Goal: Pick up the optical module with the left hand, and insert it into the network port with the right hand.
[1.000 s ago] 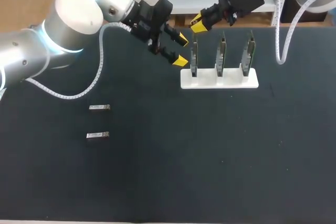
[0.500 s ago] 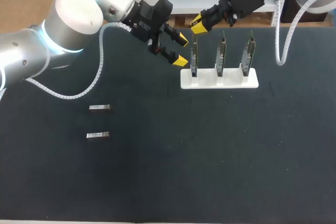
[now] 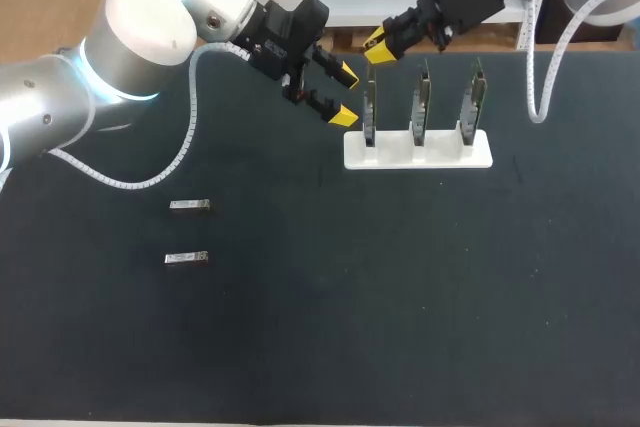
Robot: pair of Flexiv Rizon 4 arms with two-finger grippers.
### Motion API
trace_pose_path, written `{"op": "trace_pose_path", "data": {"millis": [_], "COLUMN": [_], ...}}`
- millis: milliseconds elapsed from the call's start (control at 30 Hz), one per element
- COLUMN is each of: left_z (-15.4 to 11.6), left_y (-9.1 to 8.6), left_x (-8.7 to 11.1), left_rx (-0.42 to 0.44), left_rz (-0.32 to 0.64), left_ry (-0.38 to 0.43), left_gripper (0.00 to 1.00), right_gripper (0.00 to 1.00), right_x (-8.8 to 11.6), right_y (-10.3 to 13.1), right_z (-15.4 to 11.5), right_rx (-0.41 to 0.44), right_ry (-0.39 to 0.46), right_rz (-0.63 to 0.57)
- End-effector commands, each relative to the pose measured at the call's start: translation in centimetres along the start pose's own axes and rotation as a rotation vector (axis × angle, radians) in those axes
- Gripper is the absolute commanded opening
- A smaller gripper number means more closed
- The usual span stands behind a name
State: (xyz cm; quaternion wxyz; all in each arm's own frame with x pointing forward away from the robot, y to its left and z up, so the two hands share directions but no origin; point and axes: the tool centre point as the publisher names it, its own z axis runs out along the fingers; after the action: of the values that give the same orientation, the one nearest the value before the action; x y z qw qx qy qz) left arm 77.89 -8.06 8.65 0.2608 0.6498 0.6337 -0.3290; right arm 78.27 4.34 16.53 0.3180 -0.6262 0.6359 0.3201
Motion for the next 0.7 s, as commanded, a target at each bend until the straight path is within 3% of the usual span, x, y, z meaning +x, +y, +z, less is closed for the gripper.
{"op": "trace_pose_path", "data": {"millis": [33,700], "left_z": [-0.02,-0.02], "left_y": [0.17,0.17], "left_x": [-0.13,-0.13], "left_rx": [0.004,0.004], "left_rz": [-0.003,-0.003], "left_ry": [0.006,0.006], "left_gripper": [1.00,1.00], "right_gripper": [0.00,0.00], "right_x": [-0.01,0.41], "right_y": [0.36,0.62], "right_z": [-0.14,0.23], "right_rx": [0.008,-0.001], "right_ry": [0.000,0.022], "right_rz": [-0.002,-0.004]}}
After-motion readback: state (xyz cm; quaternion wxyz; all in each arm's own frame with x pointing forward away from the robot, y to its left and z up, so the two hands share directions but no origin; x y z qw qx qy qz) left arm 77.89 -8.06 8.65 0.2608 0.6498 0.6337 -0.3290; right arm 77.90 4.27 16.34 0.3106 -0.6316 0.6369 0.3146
